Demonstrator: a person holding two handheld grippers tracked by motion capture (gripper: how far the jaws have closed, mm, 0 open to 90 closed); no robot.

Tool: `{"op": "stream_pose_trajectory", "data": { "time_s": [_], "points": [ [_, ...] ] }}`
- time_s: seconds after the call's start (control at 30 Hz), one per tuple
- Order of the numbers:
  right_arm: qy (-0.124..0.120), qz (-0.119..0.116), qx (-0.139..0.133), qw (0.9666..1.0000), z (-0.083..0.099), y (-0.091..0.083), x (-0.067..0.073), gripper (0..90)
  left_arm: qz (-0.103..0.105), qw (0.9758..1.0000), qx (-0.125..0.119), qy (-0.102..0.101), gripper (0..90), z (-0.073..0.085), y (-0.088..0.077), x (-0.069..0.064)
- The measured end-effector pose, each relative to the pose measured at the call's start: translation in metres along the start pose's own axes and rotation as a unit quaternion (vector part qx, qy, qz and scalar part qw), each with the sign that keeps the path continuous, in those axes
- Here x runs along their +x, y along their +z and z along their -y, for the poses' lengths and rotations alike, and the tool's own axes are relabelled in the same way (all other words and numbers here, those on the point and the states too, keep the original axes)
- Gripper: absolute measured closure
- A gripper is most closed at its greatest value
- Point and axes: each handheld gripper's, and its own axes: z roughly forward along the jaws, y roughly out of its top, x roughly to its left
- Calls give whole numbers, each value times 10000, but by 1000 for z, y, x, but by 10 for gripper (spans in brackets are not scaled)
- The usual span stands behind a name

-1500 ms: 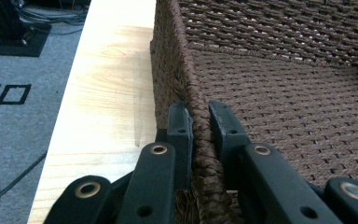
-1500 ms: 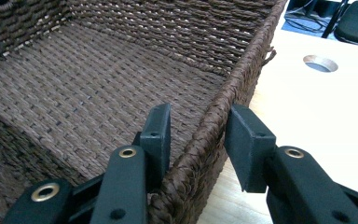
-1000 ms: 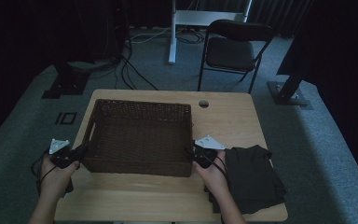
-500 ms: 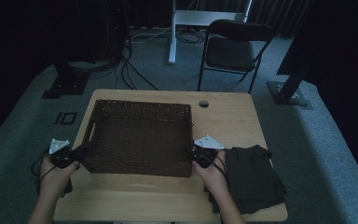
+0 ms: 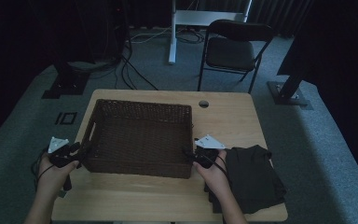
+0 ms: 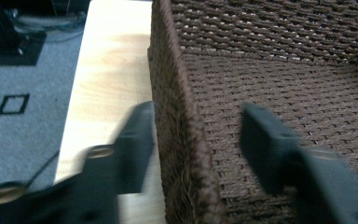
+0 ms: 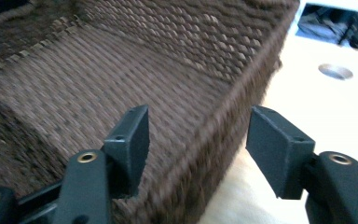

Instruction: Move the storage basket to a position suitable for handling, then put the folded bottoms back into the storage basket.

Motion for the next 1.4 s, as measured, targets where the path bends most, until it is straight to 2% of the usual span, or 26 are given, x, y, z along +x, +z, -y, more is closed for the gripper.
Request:
{"op": "stream_pose_trajectory", "data": {
  "time_s": [0.07, 0.13, 0.23, 0.33, 0.43, 0.57, 0.73, 0.77, 0.9, 1.07, 1.4],
  "points": [
    [97, -18, -147, 9998, -3, 0, -1, 269, 90, 10000, 13, -20, 324, -3, -1, -1],
    [162, -19, -284, 9995, -5, -1, -1, 223, 99, 9999, -11, 128, 263, -6, -3, -3],
    [22, -75, -416, 9991, -11, -3, 1, 130, 77, 9998, -55, 194, 209, -11, -6, -4],
    [8, -291, -424, 9987, -14, -3, 4, 124, 84, 9997, -115, 203, 198, -14, -10, -4],
    [30, -362, -428, 9984, -16, -3, 6, 125, 86, 9996, -121, 230, 191, -16, -14, -3],
    [34, -342, -416, 9985, -17, -3, 5, 125, 65, 9996, -131, 225, 191, -16, -17, -2],
    [-11, -364, -406, 9985, -18, -6, 4, 124, 59, 9992, -66, 398, 191, -20, -25, -7],
    [-12, -378, -410, 9984, -19, -7, 4, 124, 46, 9993, -38, 382, 191, -21, -26, -8],
    [-42, -357, -420, 9985, -20, -10, 2, 125, 131, 9990, -147, 398, 191, -25, -29, -14],
    [-242, -246, -332, 9989, -21, -18, -3, 126, 341, 9981, -311, 417, 191, -31, -29, -26],
    [-152, -164, -433, 9988, -20, -35, -18, 131, 672, 9957, -382, 504, 191, -36, -25, -46]
  ]
}}
